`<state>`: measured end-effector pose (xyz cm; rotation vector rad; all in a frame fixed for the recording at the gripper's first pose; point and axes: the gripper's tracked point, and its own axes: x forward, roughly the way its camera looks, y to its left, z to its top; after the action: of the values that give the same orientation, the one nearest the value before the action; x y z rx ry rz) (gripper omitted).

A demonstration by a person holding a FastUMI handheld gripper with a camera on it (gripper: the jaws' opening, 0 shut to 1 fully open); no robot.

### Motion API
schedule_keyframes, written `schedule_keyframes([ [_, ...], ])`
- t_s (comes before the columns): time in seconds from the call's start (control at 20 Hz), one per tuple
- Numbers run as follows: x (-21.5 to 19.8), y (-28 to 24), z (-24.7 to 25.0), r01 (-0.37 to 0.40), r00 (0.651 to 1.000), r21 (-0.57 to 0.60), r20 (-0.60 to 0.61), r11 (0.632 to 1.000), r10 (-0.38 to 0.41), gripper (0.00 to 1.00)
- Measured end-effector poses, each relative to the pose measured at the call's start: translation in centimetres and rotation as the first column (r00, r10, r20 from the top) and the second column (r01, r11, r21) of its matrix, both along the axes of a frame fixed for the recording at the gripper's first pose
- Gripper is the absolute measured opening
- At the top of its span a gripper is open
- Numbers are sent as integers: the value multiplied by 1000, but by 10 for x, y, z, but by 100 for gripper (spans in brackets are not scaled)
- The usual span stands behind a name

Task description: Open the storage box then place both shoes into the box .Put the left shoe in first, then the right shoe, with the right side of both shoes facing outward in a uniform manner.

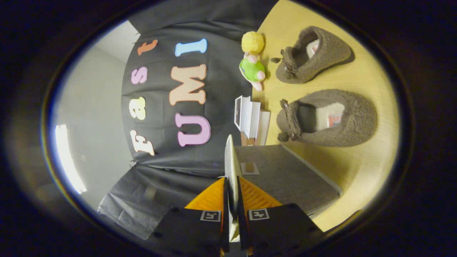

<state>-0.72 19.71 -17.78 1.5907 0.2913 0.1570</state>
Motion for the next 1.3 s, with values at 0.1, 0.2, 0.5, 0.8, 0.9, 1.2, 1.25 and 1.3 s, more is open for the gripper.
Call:
schedule_keyframes([
  [0.1, -7, -3, 11, -1, 999, -31, 36, 1000, 3, 14],
  [0.2, -8, -3, 33, -9, 996, -79, 86, 997, 16, 5],
  [0.5, -4, 19, 101, -73, 964, -384, 209, 920, 164, 5],
  [0.8, 5, 74, 157, -75, 936, -636, 219, 768, 274, 6],
  [0.9, 8, 99, 175, -70, 928, -661, 232, 747, 291, 8],
  [1.2, 4, 208, 201, -139, 893, -630, 253, 764, 372, 12],
  [1.25, 0, 228, 198, -158, 885, -636, 249, 756, 393, 15],
  [1.3, -1, 245, 191, -171, 878, -650, 240, 740, 414, 18],
])
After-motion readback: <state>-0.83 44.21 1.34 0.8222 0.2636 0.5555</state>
